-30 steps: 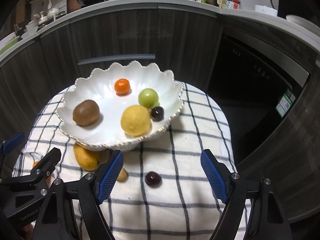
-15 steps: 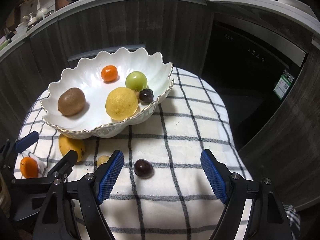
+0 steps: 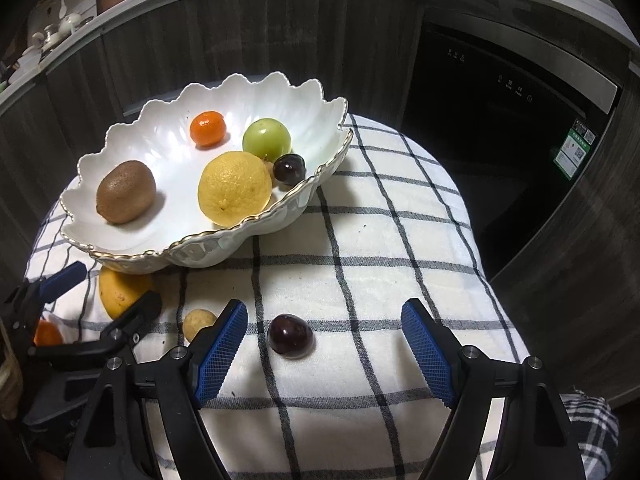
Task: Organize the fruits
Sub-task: 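Withdraw both tools from the bowl and move toward the yellow mango, then grasp the yellow mango with the left tool while the right tool grasps the second dark plum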
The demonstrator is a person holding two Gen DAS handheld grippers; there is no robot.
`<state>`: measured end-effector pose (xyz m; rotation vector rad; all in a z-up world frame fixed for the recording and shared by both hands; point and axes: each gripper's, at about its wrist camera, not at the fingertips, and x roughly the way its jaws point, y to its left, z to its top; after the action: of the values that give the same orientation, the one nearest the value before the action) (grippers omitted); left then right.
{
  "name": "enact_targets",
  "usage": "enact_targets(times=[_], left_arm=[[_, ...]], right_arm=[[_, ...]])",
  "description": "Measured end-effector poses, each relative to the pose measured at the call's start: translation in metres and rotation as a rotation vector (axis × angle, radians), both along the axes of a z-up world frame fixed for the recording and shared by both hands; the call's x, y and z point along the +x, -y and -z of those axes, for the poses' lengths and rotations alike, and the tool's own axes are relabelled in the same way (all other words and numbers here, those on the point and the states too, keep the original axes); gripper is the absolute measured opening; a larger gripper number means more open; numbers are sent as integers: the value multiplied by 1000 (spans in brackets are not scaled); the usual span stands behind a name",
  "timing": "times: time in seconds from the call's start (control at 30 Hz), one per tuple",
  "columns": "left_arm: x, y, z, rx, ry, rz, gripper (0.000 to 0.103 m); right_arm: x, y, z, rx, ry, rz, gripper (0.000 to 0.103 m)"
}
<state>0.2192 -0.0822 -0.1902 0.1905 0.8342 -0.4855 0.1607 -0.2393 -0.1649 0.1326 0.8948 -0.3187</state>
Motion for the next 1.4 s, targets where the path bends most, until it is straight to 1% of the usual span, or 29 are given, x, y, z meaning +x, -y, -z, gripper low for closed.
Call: enact_targets(times=[0.1, 0.27, 0.33, 0.4, 0.47, 0.77, 1.0, 1.17, 1.27, 1.33, 1.4], left_arm=[[5, 4, 1, 17, 9, 18, 98], [10, 7, 5, 20, -20, 36, 97], [11, 9, 7, 29, -32, 42, 94], [11, 12, 11, 35, -63, 53, 82], [10, 12, 13, 51, -65, 42, 79], [1, 7, 10, 45, -65, 23, 77], [-16, -6, -5, 60, -40, -46, 77], [-23, -17, -9, 61, -31, -106, 77], [-26, -21, -10, 50, -29, -118, 77], [-26, -22, -10, 46, -29, -123, 77], [-25, -23, -11, 38, -33, -126, 77]], right_arm=[[2, -1, 3, 2, -11, 1, 80], [4, 0, 7, 4, -21, 3, 80], [4, 2, 7, 9, -22, 4, 80], [5, 2, 8, 11, -24, 4, 80], [5, 2, 8, 9, -24, 5, 80], [3, 2, 6, 13, -23, 1, 80], [1, 2, 2, 21, -13, -15, 80], [2, 0, 5, 14, -16, -29, 80], [3, -4, 7, 12, -11, -55, 76], [5, -7, 8, 11, -15, -68, 64], [7, -7, 13, 20, -33, -75, 57]])
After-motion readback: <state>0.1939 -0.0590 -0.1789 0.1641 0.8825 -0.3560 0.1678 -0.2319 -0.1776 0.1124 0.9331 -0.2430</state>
